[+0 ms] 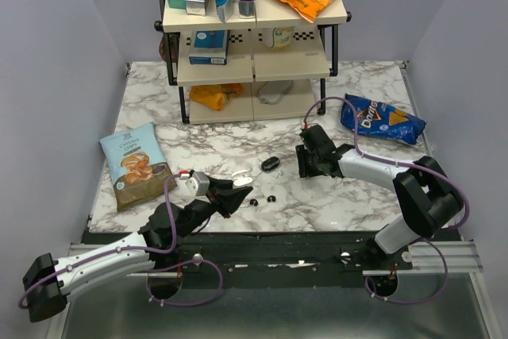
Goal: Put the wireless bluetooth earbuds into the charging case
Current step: Pick up the earbud from the center of the board, then place the earbud in the charging case.
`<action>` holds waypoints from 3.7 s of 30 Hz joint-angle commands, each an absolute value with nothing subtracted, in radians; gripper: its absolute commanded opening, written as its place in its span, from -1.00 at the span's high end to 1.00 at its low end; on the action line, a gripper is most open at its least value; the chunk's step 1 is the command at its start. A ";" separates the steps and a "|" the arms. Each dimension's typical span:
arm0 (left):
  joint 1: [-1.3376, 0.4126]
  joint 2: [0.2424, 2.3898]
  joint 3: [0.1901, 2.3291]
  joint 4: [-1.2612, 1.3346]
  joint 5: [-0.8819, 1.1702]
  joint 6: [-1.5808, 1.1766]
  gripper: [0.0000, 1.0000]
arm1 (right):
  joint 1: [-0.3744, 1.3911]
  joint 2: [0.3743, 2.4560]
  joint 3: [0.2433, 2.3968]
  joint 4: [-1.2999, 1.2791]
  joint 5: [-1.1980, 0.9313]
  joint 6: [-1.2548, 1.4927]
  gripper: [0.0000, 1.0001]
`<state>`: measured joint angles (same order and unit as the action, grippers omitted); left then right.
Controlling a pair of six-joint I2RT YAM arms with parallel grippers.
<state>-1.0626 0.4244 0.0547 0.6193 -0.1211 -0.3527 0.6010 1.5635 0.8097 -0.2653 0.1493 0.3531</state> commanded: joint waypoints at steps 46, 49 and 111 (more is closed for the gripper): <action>-1.071 0.405 0.018 0.615 -0.101 -0.376 1.00 | 0.640 1.603 0.847 -0.222 0.051 0.707 0.99; -1.071 0.399 0.018 0.609 -0.101 -0.376 1.00 | 0.640 1.606 0.847 -0.222 0.061 0.709 0.99; -0.927 1.275 0.676 1.290 0.179 -0.152 1.00 | 0.831 0.882 1.173 -0.129 0.061 0.249 0.99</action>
